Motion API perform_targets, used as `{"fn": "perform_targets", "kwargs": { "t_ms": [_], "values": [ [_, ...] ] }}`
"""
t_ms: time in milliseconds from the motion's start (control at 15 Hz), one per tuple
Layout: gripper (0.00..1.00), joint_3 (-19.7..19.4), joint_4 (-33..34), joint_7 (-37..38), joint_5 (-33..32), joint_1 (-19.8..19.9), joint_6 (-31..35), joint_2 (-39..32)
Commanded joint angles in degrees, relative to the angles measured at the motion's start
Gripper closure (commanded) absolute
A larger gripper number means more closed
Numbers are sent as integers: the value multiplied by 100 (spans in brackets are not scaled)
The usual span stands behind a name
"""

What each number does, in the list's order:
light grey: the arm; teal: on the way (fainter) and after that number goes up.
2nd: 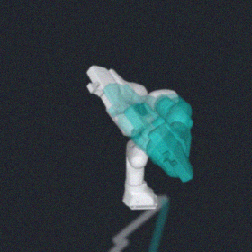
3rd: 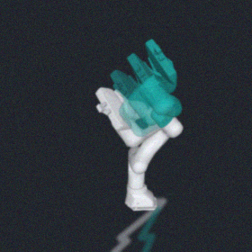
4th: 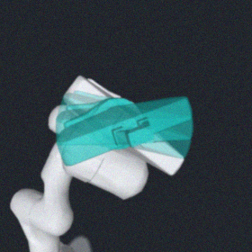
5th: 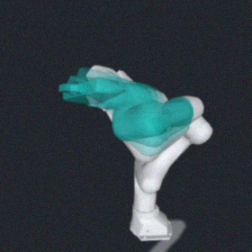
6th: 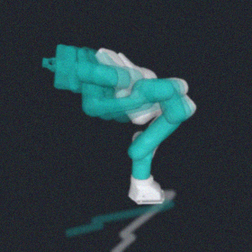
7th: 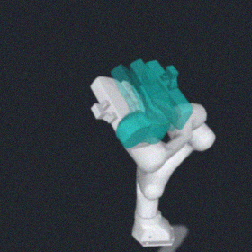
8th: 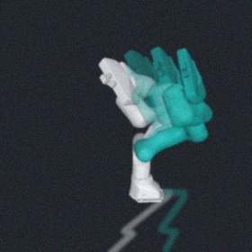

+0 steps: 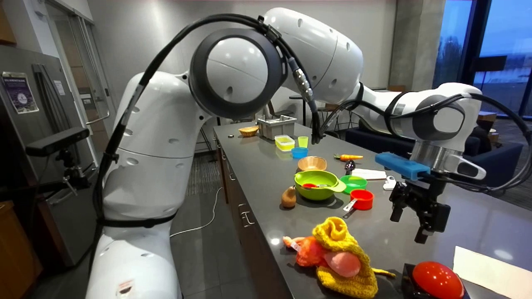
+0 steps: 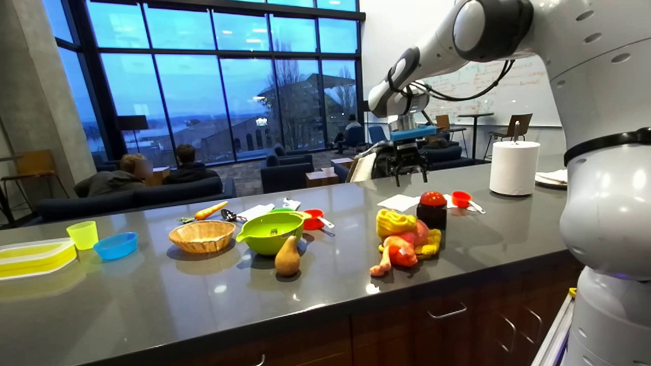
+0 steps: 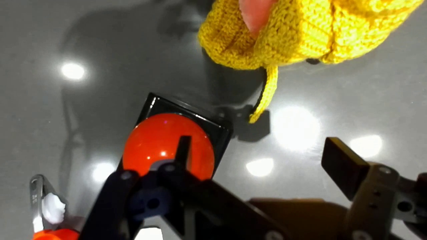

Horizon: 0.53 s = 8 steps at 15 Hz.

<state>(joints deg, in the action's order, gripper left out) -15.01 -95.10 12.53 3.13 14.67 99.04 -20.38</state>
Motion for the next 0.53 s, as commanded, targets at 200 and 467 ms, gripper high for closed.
{"fn": "perform_targets", "kwargs": {
  "t_ms": [200,467],
  "values": [
    [0,-55,628,-412,-60,346,-276,-405],
    [25,-80,685,-552,-49,516,-279,-497]
  ]
}}
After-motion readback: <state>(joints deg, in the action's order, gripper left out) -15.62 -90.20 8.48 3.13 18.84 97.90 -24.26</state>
